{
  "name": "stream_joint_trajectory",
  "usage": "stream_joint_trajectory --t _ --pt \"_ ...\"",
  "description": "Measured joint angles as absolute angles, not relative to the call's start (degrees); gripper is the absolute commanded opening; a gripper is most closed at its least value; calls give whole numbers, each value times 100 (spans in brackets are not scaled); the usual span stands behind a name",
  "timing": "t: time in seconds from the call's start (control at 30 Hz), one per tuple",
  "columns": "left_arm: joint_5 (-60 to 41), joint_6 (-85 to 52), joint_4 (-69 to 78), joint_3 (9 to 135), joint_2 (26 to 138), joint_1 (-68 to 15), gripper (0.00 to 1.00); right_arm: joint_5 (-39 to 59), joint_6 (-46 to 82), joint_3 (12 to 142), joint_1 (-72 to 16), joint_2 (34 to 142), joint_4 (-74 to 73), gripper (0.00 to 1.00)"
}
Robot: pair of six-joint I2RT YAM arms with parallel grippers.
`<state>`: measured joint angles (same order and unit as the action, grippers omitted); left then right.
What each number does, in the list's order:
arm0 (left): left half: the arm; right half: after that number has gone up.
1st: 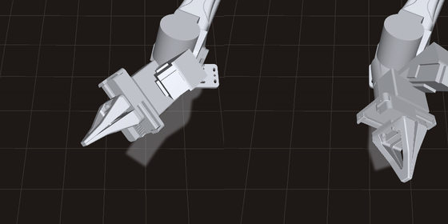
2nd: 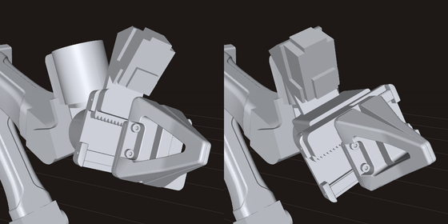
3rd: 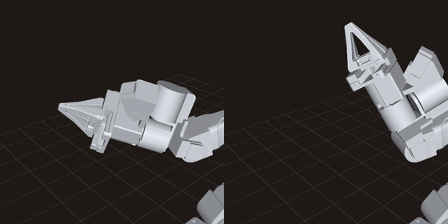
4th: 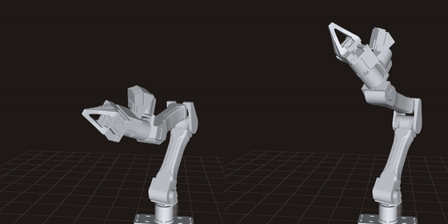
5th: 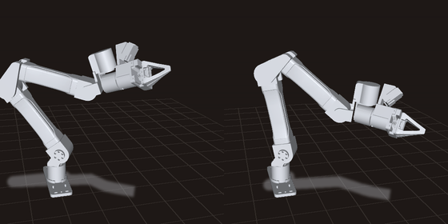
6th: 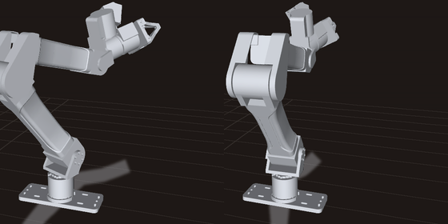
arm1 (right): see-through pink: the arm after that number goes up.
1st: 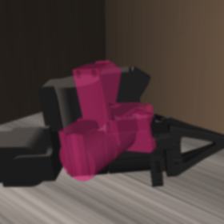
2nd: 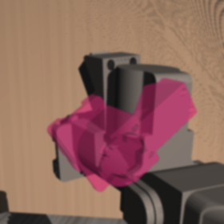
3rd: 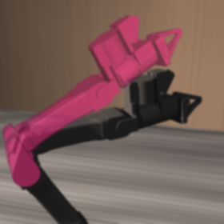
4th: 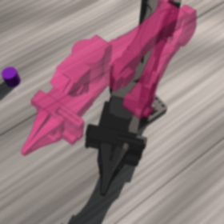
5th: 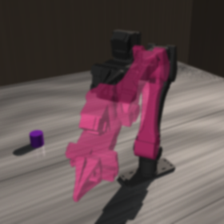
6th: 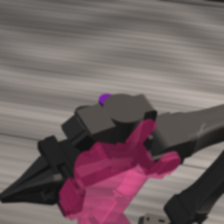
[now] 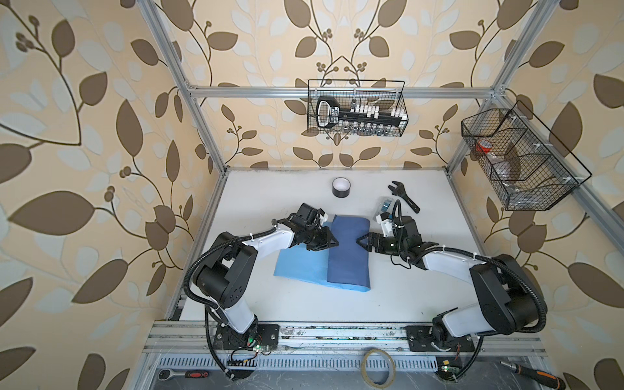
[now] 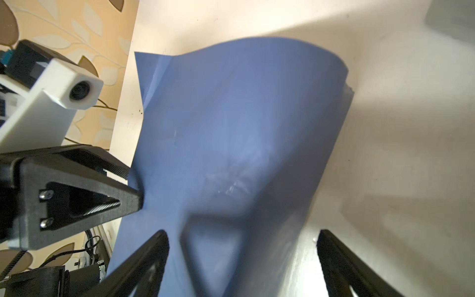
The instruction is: Wrap the gift box in paper
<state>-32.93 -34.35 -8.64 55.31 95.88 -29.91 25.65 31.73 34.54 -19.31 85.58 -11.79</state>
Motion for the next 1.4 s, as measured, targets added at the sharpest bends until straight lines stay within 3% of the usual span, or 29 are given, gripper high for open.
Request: stream_joint_trajectory --t 0.33,0.7,1.4 --pt "-3415 -3439 -766 5485 9596 -2989 26 2947 3385 3747 -1920 9148 -1448 87" --pt "-3601 -3494 -694 5422 9596 -2952 20 2980 3299 3909 -1903 9295 -1406 90" --pt "-3588 -3638 -220 5214 9539 -2963 15 2440 2523 3940 -1782 8106 56 91"
